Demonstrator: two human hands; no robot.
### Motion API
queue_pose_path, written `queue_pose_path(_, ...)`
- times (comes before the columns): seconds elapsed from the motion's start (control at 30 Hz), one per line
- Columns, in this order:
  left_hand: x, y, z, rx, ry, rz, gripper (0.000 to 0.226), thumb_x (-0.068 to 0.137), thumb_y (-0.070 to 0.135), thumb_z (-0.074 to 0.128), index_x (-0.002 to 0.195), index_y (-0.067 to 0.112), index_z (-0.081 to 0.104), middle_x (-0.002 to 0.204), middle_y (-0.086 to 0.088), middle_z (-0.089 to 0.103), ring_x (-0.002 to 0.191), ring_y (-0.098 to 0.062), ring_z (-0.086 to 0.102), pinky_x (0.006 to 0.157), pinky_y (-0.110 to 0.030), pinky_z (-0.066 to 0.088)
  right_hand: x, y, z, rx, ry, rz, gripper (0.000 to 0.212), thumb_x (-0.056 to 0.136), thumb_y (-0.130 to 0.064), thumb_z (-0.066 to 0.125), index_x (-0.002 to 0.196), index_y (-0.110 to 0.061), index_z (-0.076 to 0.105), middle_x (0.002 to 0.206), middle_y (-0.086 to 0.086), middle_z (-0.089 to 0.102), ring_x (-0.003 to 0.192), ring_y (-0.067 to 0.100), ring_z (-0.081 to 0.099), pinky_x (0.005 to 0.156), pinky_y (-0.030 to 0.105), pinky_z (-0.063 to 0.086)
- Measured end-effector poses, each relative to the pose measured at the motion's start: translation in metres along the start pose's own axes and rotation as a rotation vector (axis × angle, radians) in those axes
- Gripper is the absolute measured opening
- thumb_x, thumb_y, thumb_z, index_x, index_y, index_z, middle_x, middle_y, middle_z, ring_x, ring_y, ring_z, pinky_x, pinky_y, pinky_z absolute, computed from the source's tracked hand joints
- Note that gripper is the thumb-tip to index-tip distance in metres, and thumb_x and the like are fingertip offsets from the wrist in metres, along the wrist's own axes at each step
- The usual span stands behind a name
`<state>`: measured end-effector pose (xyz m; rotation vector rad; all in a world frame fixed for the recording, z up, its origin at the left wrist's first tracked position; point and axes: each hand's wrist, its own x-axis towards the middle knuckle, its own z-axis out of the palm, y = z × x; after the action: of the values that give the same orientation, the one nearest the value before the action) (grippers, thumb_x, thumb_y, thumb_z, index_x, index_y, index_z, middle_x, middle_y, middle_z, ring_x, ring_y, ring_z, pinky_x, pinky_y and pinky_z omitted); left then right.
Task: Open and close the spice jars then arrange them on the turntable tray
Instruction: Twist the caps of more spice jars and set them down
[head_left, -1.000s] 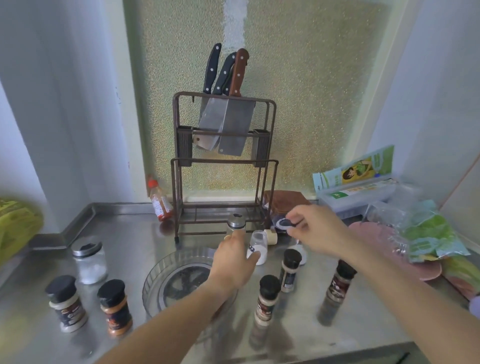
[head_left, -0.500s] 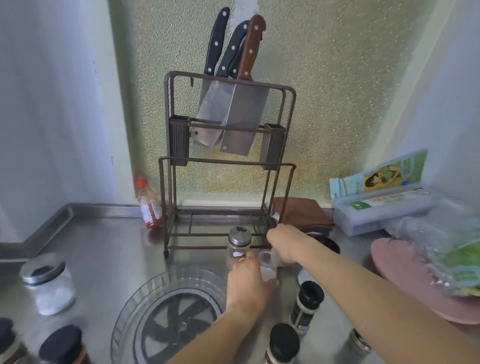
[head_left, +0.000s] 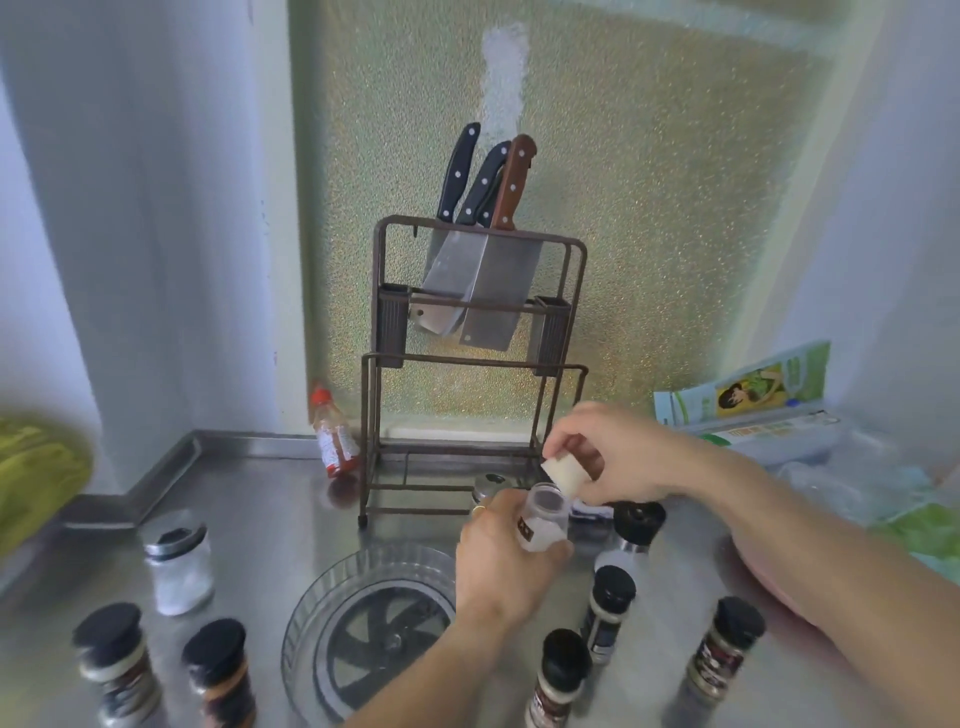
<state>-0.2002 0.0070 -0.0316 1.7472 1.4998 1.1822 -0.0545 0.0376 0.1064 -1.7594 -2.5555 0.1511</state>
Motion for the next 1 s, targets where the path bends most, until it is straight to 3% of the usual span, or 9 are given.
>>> queue_pose_path(0.13,-0.016,0.016,-0.020,-0.114,0.030,0.044,0.053,0.064,0.043,0.080,0.115,0.037,0.065,0.105,0.015,0.063,0.098,-0.005,0.058,0.085,-0.026,0.051,-0.032,-0.024,-0.020,0.000,-0.022,-0.085,0.048,0.077,-0.011,0.079,0.120,-0.029,0.067,0.113,-0.006,0.053,0.096,0.012,0.063,0.088,0.035,0.056)
queue_pose_path(0.27,-0.033,0.029,-0.040,-0.164,0.033,0.091,0.052,0.068,0.035,0.083,0.116,0.039,0.066,0.104,0.013,0.061,0.095,-0.001,0.056,0.075,-0.014,0.042,-0.053,-0.046,-0.033,-0.001,0.008,-0.150,0.048,0.081,-0.010,0.075,0.124,-0.030,0.064,0.115,-0.013,0.061,0.095,0.005,0.060,0.088,0.032,0.054)
queue_pose_path(0.37,-0.044,0.034,-0.053,-0.181,0.037,0.101,0.049,0.068,0.034,0.084,0.112,0.043,0.065,0.103,0.016,0.063,0.097,0.001,0.059,0.078,-0.014,0.043,-0.066,-0.056,-0.039,0.026,0.004,-0.143,0.047,0.080,-0.012,0.079,0.121,-0.031,0.063,0.110,-0.013,0.066,0.095,0.008,0.066,0.087,0.033,0.056)
queue_pose_path(0.57,-0.065,0.032,-0.064,-0.214,0.039,0.068,0.041,0.064,0.035,0.086,0.099,0.042,0.065,0.104,0.021,0.071,0.101,0.005,0.062,0.084,-0.016,0.047,-0.071,-0.063,-0.034,-0.079,0.021,-0.083,0.029,0.081,-0.050,0.074,0.103,-0.033,0.065,0.094,-0.014,0.068,0.086,0.012,0.065,0.084,0.041,0.056)
queue_pose_path(0.73,-0.071,0.032,-0.070,-0.207,0.046,0.086,0.040,0.066,0.033,0.086,0.090,0.050,0.060,0.101,0.023,0.070,0.100,0.007,0.062,0.080,-0.010,0.044,-0.075,-0.069,-0.036,0.010,-0.085,-0.081,0.046,0.079,-0.033,0.080,0.120,-0.039,0.060,0.103,-0.013,0.070,0.089,0.010,0.069,0.082,0.032,0.055)
queue_pose_path(0.8,-0.072,0.031,-0.072,-0.193,0.041,0.096,0.041,0.066,0.034,0.086,0.091,0.051,0.059,0.104,0.023,0.069,0.103,0.006,0.061,0.083,-0.011,0.044,-0.072,-0.073,-0.035,-0.069,-0.062,-0.055,0.030,0.082,-0.047,0.075,0.105,-0.031,0.067,0.096,-0.008,0.074,0.086,0.016,0.069,0.078,0.035,0.054)
queue_pose_path(0.87,-0.073,0.029,-0.073,-0.191,0.041,0.100,0.042,0.066,0.034,0.085,0.092,0.053,0.058,0.105,0.021,0.069,0.104,0.004,0.061,0.085,-0.014,0.045,-0.071,-0.076,-0.034,-0.124,-0.078,-0.043,0.043,0.077,-0.059,0.073,0.108,-0.030,0.066,0.100,-0.009,0.072,0.086,0.016,0.067,0.079,0.038,0.056)
queue_pose_path(0.93,-0.074,0.027,-0.074,-0.195,0.049,0.100,0.043,0.068,0.033,0.086,0.092,0.053,0.057,0.105,0.020,0.069,0.104,0.003,0.061,0.083,-0.012,0.044,-0.072,-0.080,-0.034,-0.111,-0.123,-0.079,0.055,0.075,-0.045,0.080,0.124,-0.037,0.057,0.109,-0.014,0.066,0.087,0.009,0.062,0.082,0.035,0.054)
queue_pose_path(1.0,-0.074,0.025,-0.075,-0.189,0.045,0.104,0.045,0.069,0.034,0.086,0.094,0.053,0.055,0.107,0.021,0.067,0.105,0.003,0.060,0.083,-0.011,0.043,-0.069,-0.080,-0.031,-0.122,-0.102,-0.089,0.042,0.081,-0.040,0.076,0.119,-0.034,0.061,0.098,-0.014,0.067,0.082,0.010,0.062,0.071,0.029,0.049)
